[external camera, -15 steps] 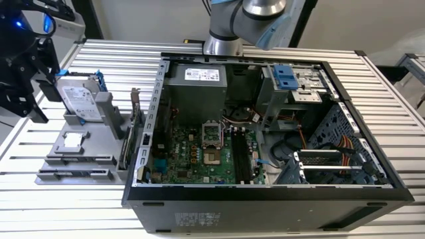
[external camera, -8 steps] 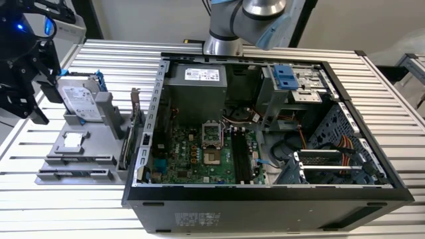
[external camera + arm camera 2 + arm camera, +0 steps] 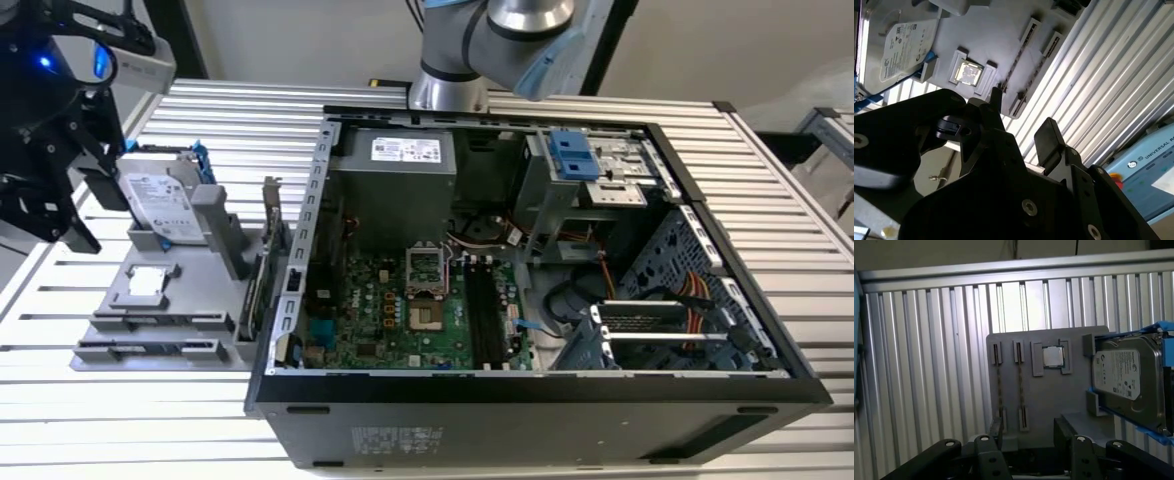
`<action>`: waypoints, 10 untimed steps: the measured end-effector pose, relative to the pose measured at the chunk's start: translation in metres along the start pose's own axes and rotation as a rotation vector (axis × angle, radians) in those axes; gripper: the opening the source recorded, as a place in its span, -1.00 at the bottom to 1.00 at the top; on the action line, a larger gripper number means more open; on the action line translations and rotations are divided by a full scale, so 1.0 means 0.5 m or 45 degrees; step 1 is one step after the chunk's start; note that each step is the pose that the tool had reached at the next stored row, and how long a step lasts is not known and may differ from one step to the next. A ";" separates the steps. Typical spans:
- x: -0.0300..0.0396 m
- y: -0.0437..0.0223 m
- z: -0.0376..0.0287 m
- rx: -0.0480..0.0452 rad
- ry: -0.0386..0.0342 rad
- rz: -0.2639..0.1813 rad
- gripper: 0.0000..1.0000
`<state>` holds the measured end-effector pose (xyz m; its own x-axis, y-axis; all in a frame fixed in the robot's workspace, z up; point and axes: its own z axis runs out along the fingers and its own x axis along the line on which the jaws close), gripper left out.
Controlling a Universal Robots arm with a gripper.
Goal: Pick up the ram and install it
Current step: 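Pick up the ram and move it above insertion slot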
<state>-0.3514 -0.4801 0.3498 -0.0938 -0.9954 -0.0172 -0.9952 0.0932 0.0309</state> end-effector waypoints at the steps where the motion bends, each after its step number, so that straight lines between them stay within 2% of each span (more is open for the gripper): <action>1: 0.000 0.000 0.002 0.000 -0.0001 0.000 1.00; 10: 0.000 -0.001 0.019 0.002 0.0003 -0.012 1.00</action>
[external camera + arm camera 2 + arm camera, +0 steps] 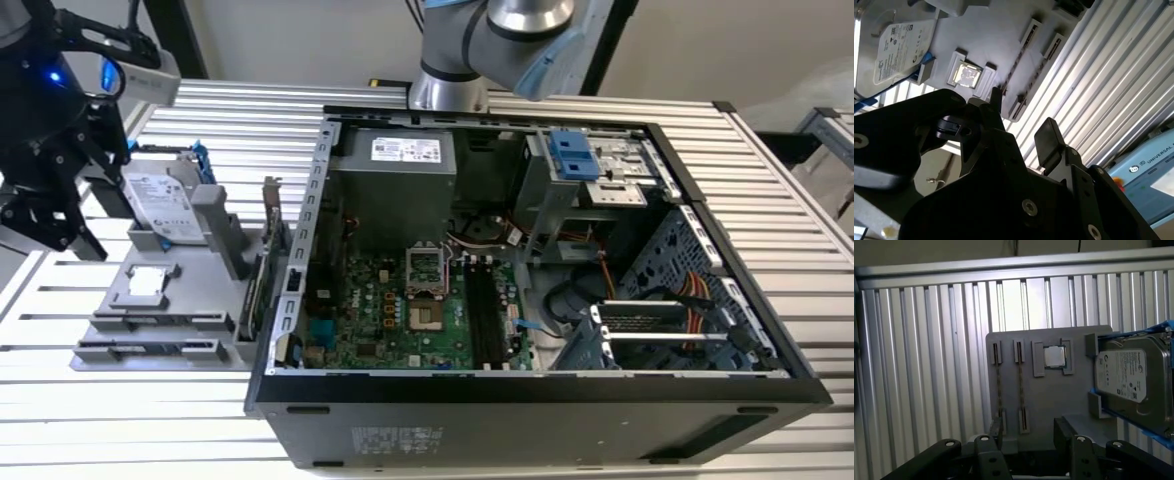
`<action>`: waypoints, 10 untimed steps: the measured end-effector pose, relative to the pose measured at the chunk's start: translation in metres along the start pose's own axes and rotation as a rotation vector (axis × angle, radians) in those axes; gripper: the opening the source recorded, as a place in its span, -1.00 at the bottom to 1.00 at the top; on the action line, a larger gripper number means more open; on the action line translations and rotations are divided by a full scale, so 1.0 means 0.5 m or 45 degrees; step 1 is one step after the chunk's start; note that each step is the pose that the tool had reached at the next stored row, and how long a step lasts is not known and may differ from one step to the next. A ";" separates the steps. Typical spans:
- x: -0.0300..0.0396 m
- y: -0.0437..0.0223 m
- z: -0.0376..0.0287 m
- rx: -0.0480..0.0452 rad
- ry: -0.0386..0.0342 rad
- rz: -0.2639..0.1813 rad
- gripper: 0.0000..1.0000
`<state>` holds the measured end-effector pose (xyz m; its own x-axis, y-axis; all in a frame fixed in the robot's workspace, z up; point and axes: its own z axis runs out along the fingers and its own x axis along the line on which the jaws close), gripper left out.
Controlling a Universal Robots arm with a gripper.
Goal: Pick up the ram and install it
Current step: 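Pick up the ram and move it above insertion slot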
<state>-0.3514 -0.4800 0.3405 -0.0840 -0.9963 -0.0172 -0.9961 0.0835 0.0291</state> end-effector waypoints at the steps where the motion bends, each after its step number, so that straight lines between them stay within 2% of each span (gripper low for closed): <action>1: 0.000 0.000 0.001 0.000 0.0001 -0.004 1.00; 10: 0.000 0.000 0.008 0.000 0.0012 -0.028 1.00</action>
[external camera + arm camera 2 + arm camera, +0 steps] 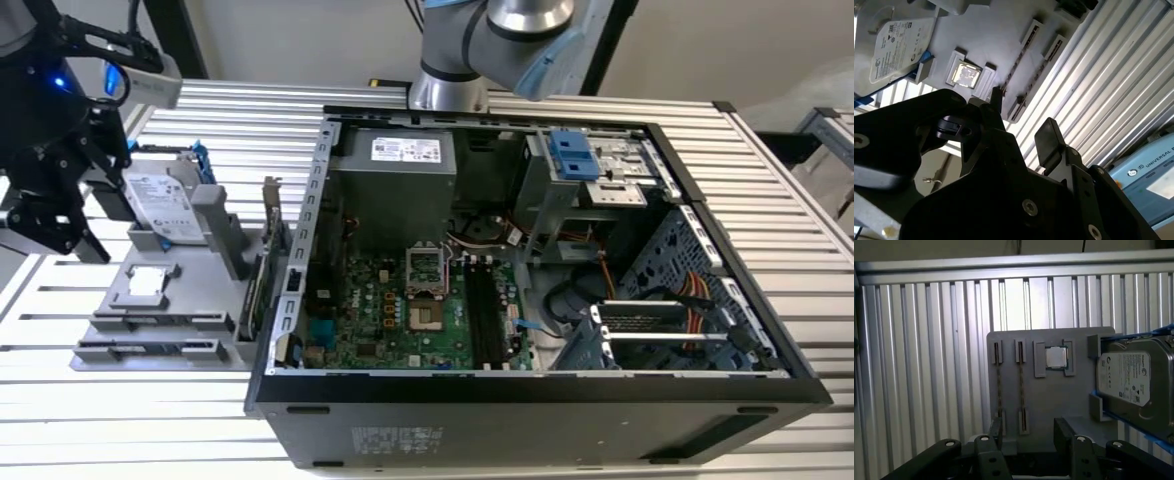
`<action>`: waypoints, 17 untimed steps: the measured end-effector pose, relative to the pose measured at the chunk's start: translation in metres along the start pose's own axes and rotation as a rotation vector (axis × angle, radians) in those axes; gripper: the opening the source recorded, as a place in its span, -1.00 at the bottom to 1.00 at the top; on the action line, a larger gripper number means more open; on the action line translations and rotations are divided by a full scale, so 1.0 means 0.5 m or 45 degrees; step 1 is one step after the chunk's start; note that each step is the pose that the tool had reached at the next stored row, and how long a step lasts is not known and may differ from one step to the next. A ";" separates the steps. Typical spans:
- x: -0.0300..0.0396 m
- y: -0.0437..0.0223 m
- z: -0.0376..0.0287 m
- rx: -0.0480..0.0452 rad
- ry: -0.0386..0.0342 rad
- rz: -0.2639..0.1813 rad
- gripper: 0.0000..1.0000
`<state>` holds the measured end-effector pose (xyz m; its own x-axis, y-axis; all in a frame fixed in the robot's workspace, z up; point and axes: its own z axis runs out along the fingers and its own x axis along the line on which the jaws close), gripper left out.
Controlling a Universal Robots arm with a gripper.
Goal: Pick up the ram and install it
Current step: 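Pick up the ram and move it above insertion slot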
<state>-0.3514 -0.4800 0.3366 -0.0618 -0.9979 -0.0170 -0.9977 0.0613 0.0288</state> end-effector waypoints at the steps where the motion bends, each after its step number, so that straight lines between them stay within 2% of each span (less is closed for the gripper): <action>1: 0.000 0.000 0.001 0.000 0.0001 -0.002 1.00; 17: 0.000 0.000 0.012 0.000 0.0021 -0.026 1.00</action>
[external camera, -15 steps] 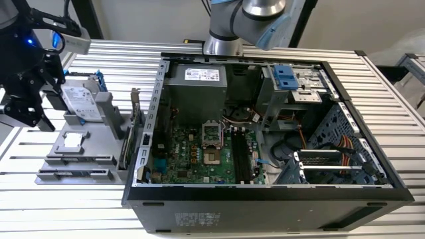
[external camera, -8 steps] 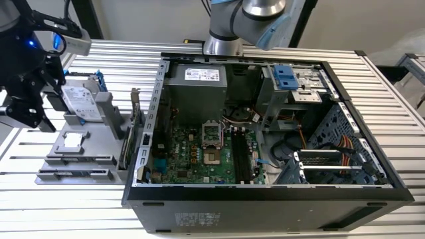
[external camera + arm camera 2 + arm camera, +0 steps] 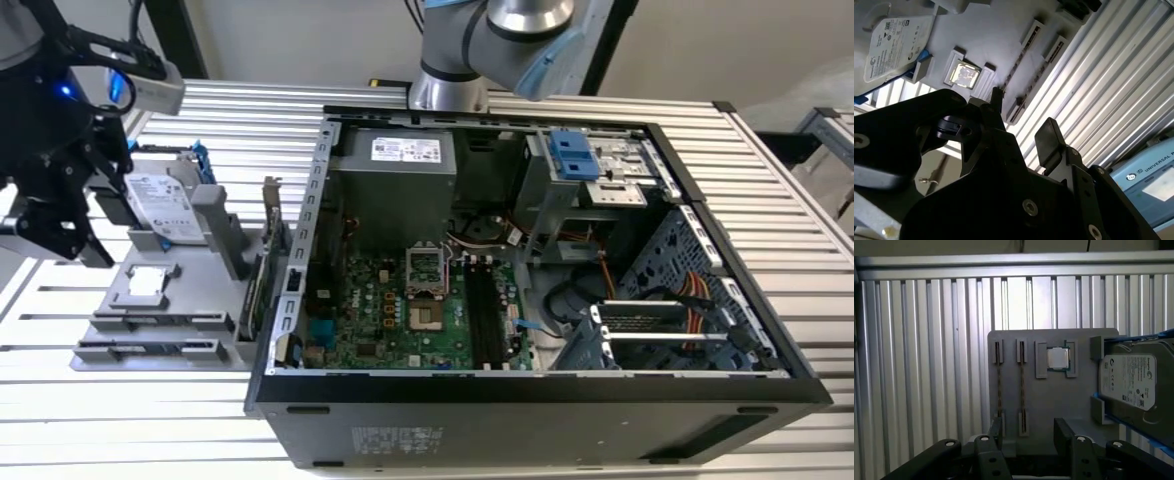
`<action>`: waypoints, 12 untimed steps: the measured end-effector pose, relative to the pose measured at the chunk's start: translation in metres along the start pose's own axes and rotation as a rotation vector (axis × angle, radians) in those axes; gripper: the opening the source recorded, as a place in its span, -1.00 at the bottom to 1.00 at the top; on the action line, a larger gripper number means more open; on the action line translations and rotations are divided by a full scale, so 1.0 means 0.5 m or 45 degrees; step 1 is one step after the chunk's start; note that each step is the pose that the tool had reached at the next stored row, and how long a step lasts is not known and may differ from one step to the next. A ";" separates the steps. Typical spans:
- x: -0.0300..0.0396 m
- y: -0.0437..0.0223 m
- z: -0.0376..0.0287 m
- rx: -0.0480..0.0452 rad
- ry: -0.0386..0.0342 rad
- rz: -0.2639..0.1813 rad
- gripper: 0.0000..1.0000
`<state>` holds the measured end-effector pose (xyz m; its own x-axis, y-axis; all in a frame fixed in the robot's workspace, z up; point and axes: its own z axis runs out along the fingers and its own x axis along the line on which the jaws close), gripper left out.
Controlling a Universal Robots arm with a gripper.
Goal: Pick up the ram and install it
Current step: 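Pick up the ram and move it above insertion slot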
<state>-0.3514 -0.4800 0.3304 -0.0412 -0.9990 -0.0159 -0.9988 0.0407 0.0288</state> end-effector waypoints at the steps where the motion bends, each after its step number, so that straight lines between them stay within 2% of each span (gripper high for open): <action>1: 0.000 0.000 0.001 0.000 0.0002 -0.001 1.00; 12: 0.000 0.000 0.007 0.000 0.0026 -0.014 1.00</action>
<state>-0.3514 -0.4800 0.3267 -0.0298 -0.9995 -0.0142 -0.9992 0.0294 0.0288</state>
